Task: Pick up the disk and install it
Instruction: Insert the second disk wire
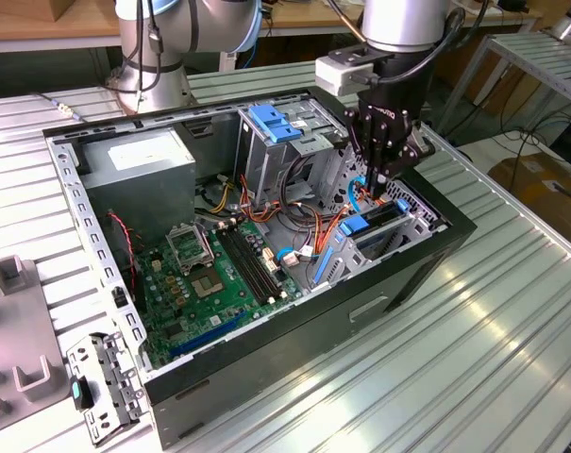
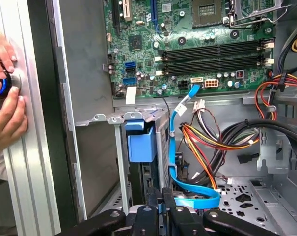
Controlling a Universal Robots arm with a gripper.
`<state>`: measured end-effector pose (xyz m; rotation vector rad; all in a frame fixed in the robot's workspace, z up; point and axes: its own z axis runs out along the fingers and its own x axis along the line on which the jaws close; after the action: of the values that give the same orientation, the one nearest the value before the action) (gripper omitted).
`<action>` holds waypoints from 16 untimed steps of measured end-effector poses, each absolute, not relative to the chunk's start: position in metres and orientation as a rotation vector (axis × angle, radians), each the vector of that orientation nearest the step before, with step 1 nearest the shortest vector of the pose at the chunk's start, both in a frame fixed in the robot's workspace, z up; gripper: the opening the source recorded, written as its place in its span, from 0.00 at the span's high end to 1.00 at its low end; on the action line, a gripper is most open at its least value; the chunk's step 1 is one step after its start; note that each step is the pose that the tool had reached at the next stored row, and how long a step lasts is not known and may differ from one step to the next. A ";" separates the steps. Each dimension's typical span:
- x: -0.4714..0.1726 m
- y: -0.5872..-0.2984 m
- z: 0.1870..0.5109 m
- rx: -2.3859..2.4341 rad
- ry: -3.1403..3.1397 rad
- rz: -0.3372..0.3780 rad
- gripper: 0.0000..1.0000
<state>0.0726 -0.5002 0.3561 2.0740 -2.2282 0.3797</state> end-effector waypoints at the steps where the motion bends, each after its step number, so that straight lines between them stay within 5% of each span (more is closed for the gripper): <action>1: 0.072 -0.503 0.356 2.078 -2.233 0.375 0.84; 16: 0.071 -0.540 0.354 2.151 -2.336 0.209 0.84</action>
<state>0.0707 -0.5399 0.3536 2.1515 -2.3355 0.2093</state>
